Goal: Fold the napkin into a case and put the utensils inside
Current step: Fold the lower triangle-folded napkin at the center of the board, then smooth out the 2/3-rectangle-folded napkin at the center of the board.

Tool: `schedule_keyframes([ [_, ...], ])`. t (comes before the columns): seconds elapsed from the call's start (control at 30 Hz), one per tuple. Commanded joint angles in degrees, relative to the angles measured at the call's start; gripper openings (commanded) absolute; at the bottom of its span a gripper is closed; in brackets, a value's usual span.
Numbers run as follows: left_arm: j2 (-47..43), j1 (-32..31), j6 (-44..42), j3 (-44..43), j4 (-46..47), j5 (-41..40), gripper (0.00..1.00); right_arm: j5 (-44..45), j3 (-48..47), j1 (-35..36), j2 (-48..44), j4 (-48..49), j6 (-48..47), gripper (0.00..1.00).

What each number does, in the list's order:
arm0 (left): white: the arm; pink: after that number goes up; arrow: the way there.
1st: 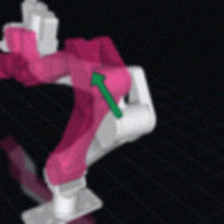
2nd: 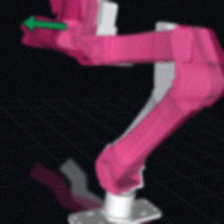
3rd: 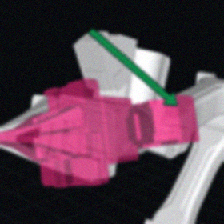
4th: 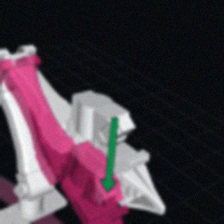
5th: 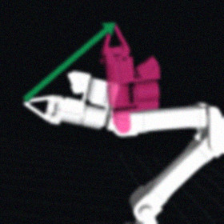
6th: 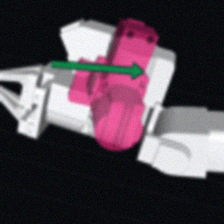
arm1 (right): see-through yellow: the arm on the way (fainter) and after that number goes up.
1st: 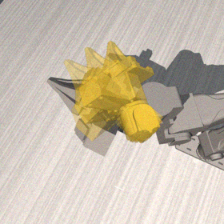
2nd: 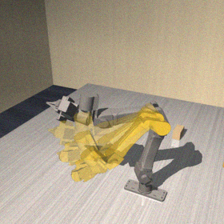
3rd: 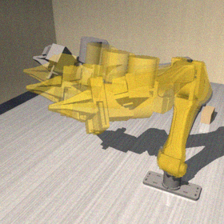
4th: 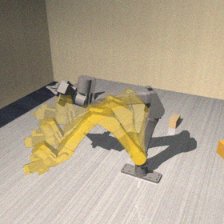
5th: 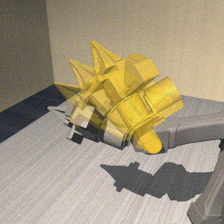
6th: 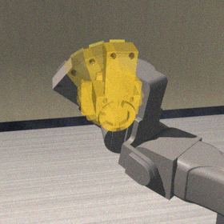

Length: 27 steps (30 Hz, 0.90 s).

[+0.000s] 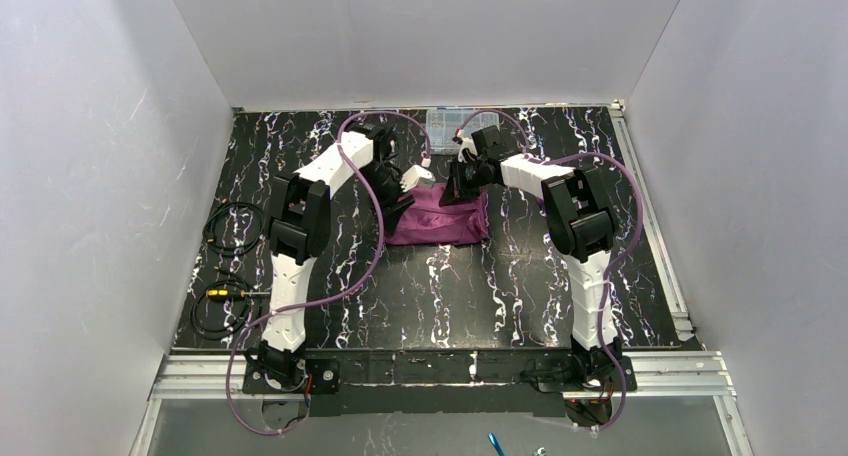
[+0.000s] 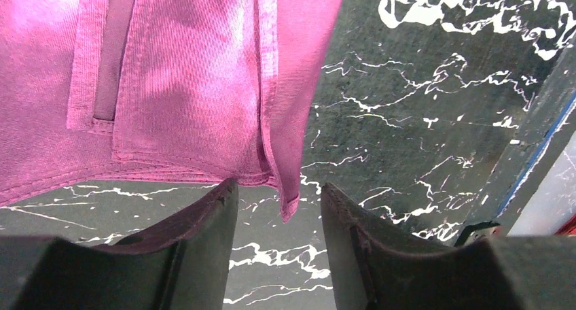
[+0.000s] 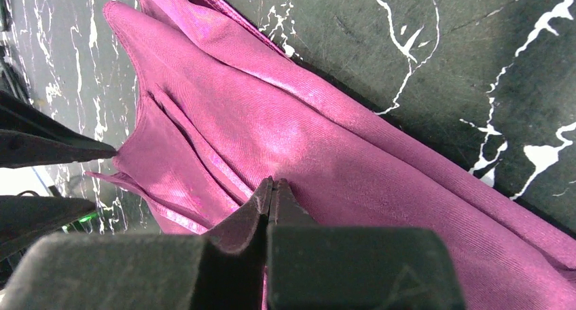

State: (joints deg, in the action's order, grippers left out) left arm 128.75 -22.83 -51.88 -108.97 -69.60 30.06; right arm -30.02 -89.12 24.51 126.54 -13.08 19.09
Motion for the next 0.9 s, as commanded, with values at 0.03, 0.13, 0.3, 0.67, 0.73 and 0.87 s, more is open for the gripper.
schedule_keyframes([
  [0.03,-1.1,0.3,-0.6,2.2,1.4,-0.5,0.41,-0.7,0.5,0.3,-1.3,1.6,0.1,0.01],
  [0.13,-0.9,0.2,-0.2,1.5,1.1,0.7,0.34,-1.1,0.7,0.3,-1.1,1.9,0.4,0.01],
  [0.3,-0.2,-0.6,-0.5,1.7,1.2,0.2,0.28,-1.5,0.5,0.3,-1.1,2.2,0.7,0.01],
  [0.67,-0.8,-1.8,-0.6,2.3,2.3,0.0,0.00,-2.0,1.2,0.3,-1.1,2.8,0.9,0.01],
  [0.73,-1.1,-2.0,-0.9,2.2,1.9,0.4,0.00,-2.1,1.3,0.3,-1.1,3.0,0.9,0.01],
  [0.87,-1.8,-2.0,-1.2,1.8,1.2,0.7,0.00,-2.1,1.7,0.3,-1.2,3.1,1.0,0.01],
])
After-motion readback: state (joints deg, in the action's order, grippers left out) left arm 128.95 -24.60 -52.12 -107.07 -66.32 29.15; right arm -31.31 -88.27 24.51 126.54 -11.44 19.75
